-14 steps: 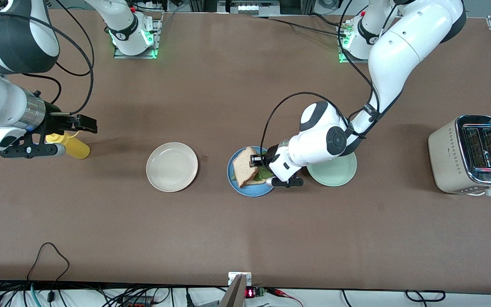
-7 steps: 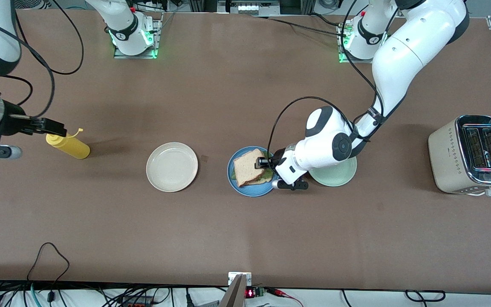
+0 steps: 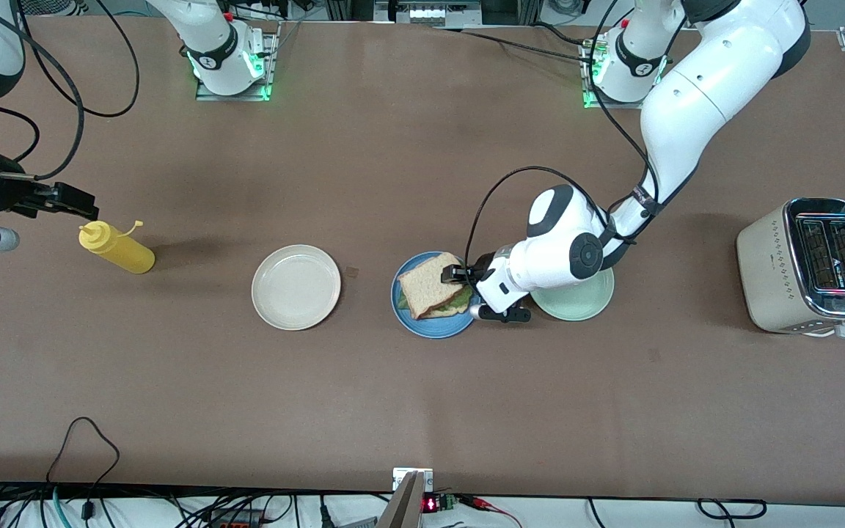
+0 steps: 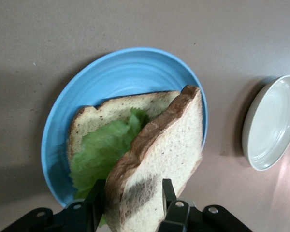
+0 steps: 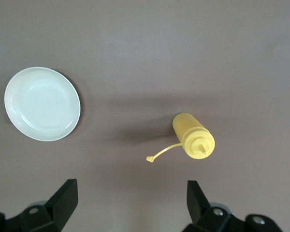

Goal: Make sandwich in blue plate with both arms
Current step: 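Lay the bread on the lettuce while the right gripper releases the bottle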

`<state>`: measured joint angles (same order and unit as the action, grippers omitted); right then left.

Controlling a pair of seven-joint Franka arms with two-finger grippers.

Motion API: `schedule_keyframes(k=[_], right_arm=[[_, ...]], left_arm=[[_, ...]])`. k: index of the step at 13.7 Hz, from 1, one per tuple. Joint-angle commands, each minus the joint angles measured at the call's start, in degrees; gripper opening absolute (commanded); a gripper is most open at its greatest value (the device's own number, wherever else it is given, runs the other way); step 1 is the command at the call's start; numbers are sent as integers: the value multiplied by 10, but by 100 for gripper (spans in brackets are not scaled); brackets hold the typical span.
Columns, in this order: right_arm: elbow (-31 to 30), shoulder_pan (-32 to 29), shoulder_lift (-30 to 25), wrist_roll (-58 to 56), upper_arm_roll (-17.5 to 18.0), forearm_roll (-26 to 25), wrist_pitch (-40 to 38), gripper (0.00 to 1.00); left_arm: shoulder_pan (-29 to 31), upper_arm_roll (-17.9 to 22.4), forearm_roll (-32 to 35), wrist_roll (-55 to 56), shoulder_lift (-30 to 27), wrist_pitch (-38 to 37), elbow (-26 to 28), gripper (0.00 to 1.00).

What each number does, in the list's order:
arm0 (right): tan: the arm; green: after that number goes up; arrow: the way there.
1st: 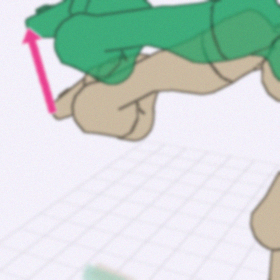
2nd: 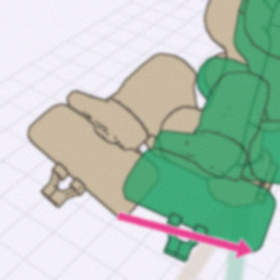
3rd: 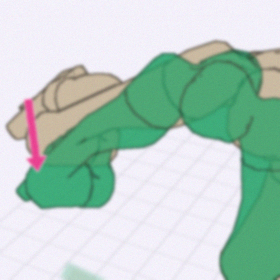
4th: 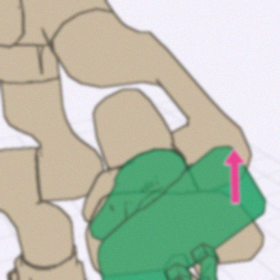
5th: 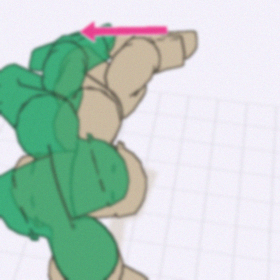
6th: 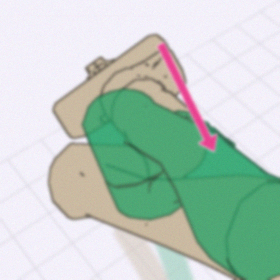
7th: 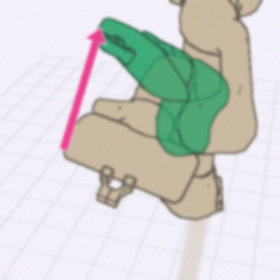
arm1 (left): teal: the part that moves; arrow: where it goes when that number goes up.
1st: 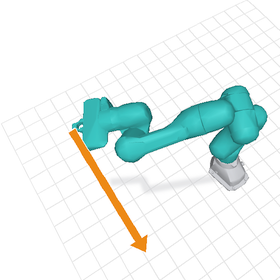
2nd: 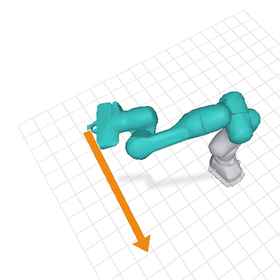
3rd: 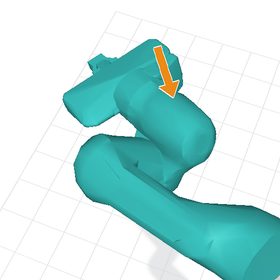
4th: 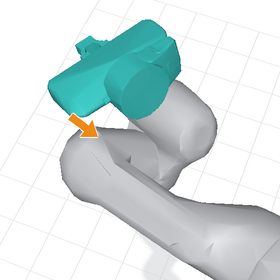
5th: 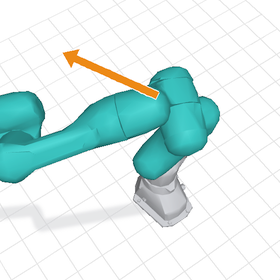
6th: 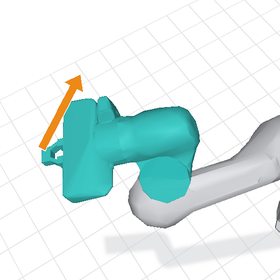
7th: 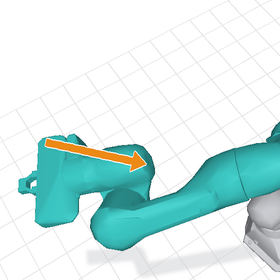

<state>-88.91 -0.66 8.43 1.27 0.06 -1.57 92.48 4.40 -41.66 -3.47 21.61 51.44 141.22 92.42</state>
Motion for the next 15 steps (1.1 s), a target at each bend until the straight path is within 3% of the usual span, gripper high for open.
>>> schedule_keyframes(k=[1, 4, 10, 15], right_arm=[[-13, -13, -14, -11, 3, -1, 8, 100], [-13, -10, -15, -11, 3, -1, 6, 100], [-12, -7, -17, 1, 6, -1, -24, 100], [-3, -9, -18, 2, 6, -1, -45, 100]], left_arm=[[17, -3, -7, -61, -5, 2, 7, 76], [25, -6, -7, -61, -15, -2, 2, 86], [57, -2, 0, -60, -83, -62, -5, 86], [102, -3, 113, -60, -150, -201, -29, 91]])
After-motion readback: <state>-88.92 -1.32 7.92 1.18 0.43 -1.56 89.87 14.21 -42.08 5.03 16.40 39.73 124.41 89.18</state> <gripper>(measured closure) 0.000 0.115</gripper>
